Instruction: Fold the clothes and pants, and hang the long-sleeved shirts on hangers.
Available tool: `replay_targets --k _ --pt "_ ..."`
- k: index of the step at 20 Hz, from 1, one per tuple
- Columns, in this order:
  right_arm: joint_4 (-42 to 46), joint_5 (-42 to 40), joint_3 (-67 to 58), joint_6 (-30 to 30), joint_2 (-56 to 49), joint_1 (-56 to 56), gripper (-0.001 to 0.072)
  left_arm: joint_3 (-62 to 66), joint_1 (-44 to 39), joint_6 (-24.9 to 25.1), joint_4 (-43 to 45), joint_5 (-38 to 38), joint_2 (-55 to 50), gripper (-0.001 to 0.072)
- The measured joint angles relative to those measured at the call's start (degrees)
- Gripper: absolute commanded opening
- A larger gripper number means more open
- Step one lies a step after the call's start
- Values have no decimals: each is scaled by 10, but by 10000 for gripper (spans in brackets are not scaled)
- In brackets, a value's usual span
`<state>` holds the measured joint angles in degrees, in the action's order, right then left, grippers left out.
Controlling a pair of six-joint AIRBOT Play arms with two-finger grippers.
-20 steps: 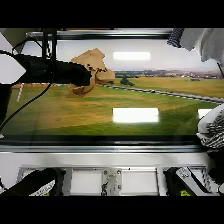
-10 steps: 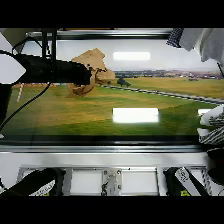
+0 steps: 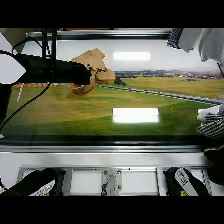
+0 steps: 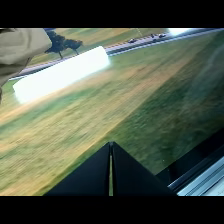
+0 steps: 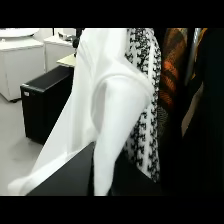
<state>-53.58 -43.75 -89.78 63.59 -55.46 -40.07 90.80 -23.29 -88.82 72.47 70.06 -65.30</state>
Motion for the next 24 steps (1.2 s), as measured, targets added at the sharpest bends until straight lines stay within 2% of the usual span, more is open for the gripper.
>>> replay_targets --k 1,11,15,18,21,24 --pt "-12 -20 2 7 0 5 457 0 0 3 0 0 0 17" --pt "4 48 0 27 30 22 459 0 0 9 0 0 0 17" --pt "-33 58 0 44 69 48 474 0 0 11 0 0 0 17" --pt "-163 59 0 134 83 82 475 0 0 11 0 0 0 17" --pt "-371 22 0 291 78 129 475 0 0 11 0 4 0 17" --pt "-546 -70 0 448 50 197 475 -20 0 10 0 -6 7 17"
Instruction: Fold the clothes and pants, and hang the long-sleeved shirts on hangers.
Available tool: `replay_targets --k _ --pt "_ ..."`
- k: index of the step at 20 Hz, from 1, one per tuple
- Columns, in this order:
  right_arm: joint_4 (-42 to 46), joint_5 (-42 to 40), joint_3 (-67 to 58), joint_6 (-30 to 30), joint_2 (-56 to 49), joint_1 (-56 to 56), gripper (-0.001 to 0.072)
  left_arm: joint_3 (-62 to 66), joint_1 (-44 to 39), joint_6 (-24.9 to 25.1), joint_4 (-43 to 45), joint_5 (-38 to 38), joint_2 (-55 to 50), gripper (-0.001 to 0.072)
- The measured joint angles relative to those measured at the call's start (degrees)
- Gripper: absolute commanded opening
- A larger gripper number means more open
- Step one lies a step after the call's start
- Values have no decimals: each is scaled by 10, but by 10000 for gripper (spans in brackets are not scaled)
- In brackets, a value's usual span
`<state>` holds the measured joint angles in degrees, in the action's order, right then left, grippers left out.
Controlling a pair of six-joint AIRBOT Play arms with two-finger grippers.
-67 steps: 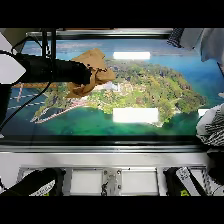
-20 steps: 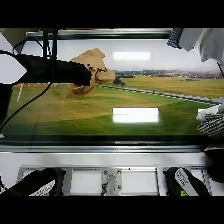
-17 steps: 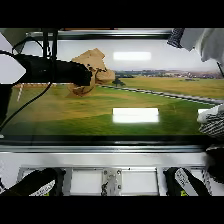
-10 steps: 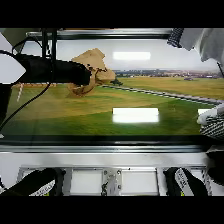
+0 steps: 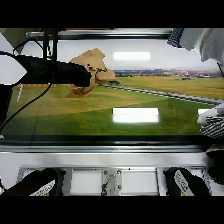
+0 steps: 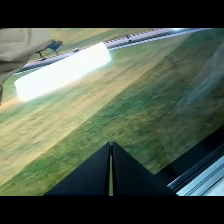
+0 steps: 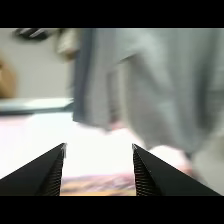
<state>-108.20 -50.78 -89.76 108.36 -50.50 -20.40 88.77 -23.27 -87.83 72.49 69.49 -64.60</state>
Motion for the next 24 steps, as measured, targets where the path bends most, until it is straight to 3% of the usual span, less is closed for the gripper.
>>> replay_targets --k 2,5,10,16,17,19,24 --pt "-74 -57 10 71 -25 60 474 -36 0 -8 0 -24 14 17" --pt "-128 -88 61 120 -52 153 474 -103 0 -24 -3 -62 42 17" --pt "-160 -57 203 141 -78 303 473 -195 0 -41 -5 -108 75 18" --pt "-165 -14 271 145 -100 377 468 -225 -3 -45 -6 -127 86 17" --pt "-165 -12 274 146 -101 381 430 -226 -3 -45 -6 -128 87 17" --pt "-164 -10 278 147 -103 386 9 -228 -4 -47 -5 -130 87 17" --pt "-161 -7 281 147 -105 389 23 -229 -4 -47 -5 -131 88 17"
